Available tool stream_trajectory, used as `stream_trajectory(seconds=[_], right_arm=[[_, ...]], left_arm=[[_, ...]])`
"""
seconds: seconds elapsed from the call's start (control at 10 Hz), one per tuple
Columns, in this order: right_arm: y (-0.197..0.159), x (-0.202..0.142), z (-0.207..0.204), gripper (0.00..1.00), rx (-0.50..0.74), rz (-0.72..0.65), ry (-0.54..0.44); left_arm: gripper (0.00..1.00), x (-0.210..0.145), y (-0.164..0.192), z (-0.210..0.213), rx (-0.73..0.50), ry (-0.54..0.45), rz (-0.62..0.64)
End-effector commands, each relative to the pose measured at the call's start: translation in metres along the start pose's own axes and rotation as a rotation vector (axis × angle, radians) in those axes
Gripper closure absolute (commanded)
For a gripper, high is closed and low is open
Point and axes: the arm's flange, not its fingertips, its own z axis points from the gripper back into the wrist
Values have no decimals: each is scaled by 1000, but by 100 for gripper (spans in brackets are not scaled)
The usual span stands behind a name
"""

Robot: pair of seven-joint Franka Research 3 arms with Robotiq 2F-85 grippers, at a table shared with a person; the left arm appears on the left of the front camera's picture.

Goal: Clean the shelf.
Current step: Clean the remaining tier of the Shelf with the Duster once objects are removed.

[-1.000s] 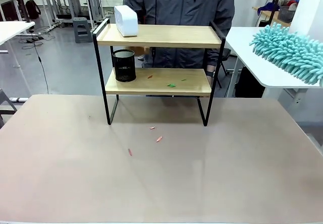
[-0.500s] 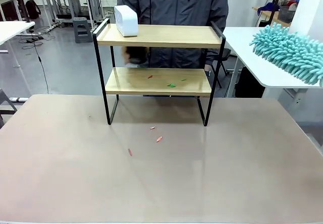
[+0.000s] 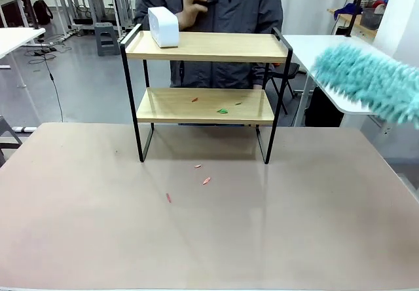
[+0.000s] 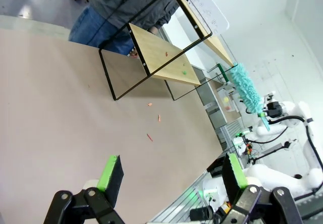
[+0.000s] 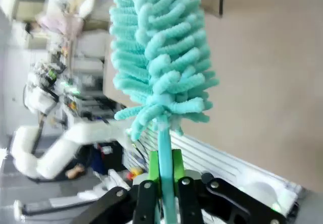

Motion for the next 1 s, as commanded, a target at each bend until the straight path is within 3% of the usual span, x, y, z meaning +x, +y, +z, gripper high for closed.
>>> stream_trajectory(seconds=[0.0,0.2,0.4,0.5,0.6,0.7,0.8,0.9], right_arm=[[34,-19,-32,88,-181,145,178],[63,-22,-71,88,-278,248,302],[100,-10,-126,88,-291,358,403],[116,5,-162,88,-304,338,343],[124,21,-192,88,-374,285,219],[127,26,-204,88,-372,277,223],[125,-3,-168,88,-331,353,347],[125,-3,-168,88,-331,353,347]], left_arm=[[0,1,-1,-2,-16,-18,-17],[0,1,-1,-2,-16,-18,-17],[0,1,-1,-2,-16,-18,-17],[0,1,-1,-2,-16,-18,-17],[0,1,-1,-2,-16,-18,-17],[0,1,-1,-2,-16,-18,-17],[0,1,-1,-2,-16,-18,-17],[0,1,-1,-2,-16,-18,-17]])
